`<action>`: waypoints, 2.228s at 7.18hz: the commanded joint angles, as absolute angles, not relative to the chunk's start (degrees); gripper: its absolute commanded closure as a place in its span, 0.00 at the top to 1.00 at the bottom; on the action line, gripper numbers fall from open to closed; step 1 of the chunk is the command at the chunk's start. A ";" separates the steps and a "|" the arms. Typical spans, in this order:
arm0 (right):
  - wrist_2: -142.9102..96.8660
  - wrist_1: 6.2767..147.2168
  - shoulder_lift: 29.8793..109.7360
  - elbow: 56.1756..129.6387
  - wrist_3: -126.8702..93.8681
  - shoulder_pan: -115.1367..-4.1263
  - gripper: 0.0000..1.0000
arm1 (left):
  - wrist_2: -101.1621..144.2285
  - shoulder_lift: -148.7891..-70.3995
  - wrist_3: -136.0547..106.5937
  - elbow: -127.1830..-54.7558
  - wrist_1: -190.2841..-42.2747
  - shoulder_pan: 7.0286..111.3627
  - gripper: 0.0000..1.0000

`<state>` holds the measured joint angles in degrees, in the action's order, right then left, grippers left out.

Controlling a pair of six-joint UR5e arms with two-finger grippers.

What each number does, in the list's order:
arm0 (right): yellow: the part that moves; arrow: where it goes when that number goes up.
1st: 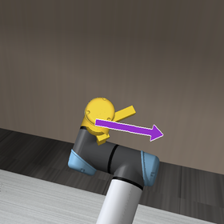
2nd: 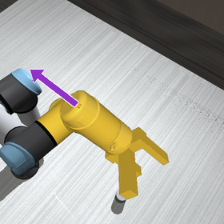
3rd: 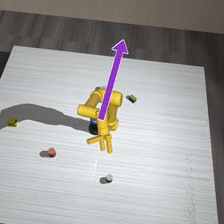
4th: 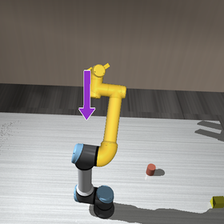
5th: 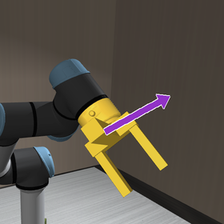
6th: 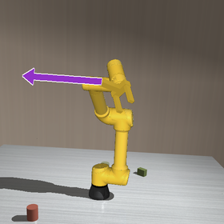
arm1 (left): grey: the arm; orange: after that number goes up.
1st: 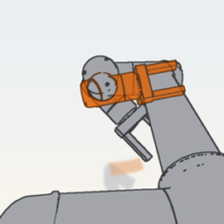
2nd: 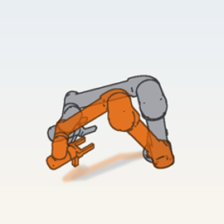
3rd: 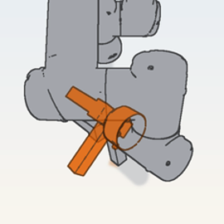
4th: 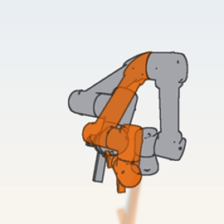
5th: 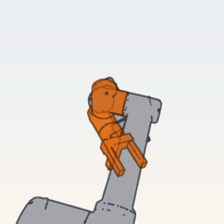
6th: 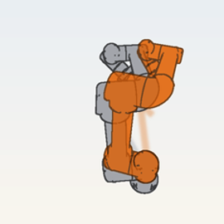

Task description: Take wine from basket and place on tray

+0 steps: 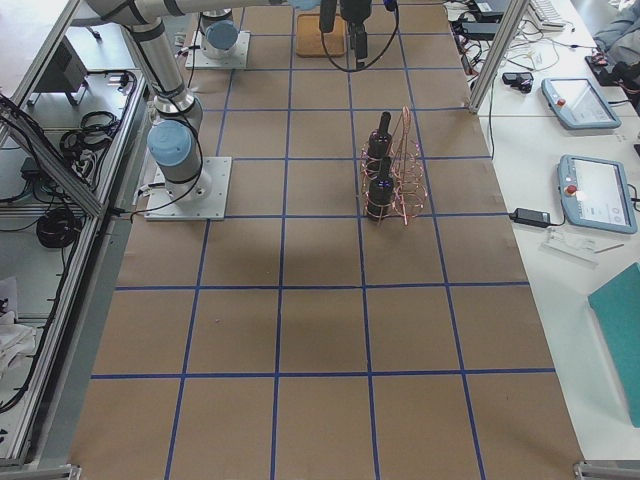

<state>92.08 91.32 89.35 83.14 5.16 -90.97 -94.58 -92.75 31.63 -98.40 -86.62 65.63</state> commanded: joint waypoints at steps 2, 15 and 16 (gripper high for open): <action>92.11 91.41 89.38 83.93 4.92 -91.05 1.00 | -94.74 -93.60 32.08 -99.40 -86.48 63.90 0.00; 92.20 91.41 89.56 83.94 5.45 -90.97 1.00 | -92.11 -86.31 5.99 -92.29 -87.63 83.81 1.00; 92.20 91.41 89.56 83.94 5.19 -90.97 1.00 | -91.94 -85.79 5.98 -92.29 -87.63 85.15 1.00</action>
<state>92.20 91.41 89.56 83.94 5.40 -90.96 -92.27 -86.38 6.91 -92.35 -87.94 82.18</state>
